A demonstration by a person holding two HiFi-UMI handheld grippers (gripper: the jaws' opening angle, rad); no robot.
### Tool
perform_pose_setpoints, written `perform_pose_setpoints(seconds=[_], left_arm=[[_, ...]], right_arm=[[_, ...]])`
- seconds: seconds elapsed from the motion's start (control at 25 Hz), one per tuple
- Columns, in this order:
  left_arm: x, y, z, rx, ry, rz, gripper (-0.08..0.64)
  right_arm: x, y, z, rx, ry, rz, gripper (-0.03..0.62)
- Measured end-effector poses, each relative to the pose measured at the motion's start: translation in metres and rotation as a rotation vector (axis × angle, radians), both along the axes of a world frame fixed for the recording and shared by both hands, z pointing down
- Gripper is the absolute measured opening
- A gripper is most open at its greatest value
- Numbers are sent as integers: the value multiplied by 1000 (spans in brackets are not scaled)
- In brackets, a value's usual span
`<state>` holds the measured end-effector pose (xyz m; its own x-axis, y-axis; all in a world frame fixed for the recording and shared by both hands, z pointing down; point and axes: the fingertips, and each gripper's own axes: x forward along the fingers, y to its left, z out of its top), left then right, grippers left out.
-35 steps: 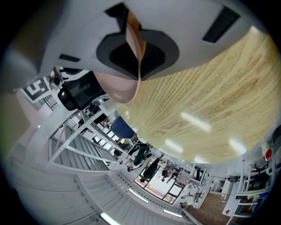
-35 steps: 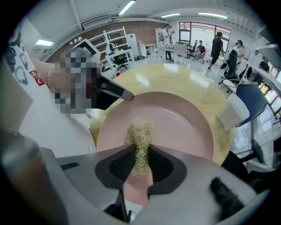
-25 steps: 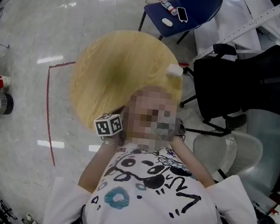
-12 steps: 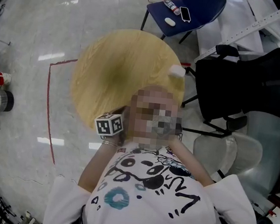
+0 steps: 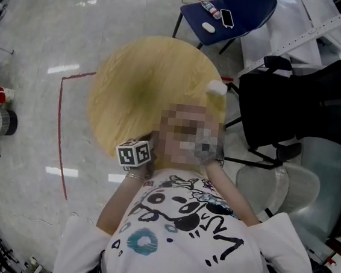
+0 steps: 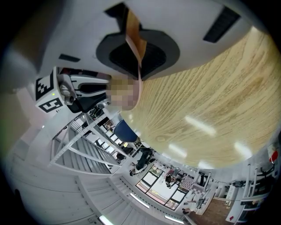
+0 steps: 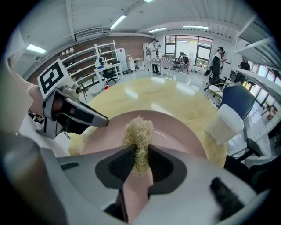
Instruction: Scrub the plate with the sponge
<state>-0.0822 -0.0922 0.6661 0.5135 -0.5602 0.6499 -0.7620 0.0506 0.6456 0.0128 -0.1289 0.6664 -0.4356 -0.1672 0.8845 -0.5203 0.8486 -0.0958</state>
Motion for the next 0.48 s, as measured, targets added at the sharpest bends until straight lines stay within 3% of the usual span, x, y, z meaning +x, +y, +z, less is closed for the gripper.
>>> perform_pose_setpoints(seconds=[0.48], left_arm=[[-3, -1, -9, 53, 3, 34, 29]], right_arm=[[35, -22, -12, 68, 38, 114, 95]])
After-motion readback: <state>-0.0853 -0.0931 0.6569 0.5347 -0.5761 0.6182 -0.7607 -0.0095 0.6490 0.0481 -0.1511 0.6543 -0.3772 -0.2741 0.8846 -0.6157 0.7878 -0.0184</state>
